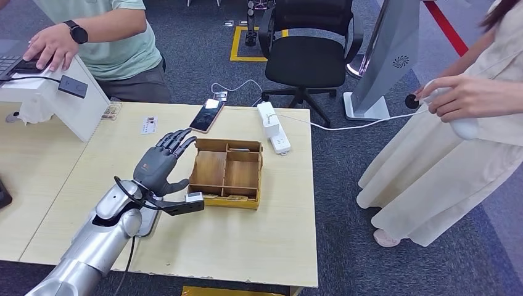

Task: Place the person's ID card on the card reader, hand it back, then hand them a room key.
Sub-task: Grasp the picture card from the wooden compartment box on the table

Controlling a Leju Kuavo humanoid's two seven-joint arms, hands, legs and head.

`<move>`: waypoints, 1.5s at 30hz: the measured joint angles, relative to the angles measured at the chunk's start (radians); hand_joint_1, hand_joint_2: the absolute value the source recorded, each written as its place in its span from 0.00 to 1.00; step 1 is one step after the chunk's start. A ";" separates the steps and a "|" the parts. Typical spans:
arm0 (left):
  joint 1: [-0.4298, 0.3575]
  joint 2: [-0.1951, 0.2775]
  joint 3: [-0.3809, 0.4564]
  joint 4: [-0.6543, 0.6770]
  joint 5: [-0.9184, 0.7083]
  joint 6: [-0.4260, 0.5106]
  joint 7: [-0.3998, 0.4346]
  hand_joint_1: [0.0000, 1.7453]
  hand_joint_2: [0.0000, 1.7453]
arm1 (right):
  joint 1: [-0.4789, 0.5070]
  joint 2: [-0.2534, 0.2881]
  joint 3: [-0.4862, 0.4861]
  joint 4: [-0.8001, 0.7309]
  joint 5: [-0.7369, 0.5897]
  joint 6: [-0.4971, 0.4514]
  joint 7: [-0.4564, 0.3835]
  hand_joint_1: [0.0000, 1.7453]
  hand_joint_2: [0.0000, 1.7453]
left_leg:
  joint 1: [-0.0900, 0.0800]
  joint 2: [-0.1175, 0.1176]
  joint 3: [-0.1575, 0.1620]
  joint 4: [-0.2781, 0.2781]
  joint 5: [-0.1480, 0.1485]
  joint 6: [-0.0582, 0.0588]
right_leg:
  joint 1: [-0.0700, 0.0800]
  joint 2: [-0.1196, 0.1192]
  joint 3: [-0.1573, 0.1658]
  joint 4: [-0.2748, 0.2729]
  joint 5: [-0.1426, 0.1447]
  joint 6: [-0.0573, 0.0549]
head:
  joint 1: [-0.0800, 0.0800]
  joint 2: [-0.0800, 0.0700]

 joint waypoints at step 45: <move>0.096 0.120 -0.015 -0.010 0.033 -0.004 0.016 0.00 1.00 | -0.001 0.000 0.005 0.001 -0.003 -0.006 0.000 0.00 0.00 | 0.000 0.000 0.000 0.000 0.000 0.000 | 0.000 0.000 -0.001 0.000 0.000 0.000 | 0.000 0.000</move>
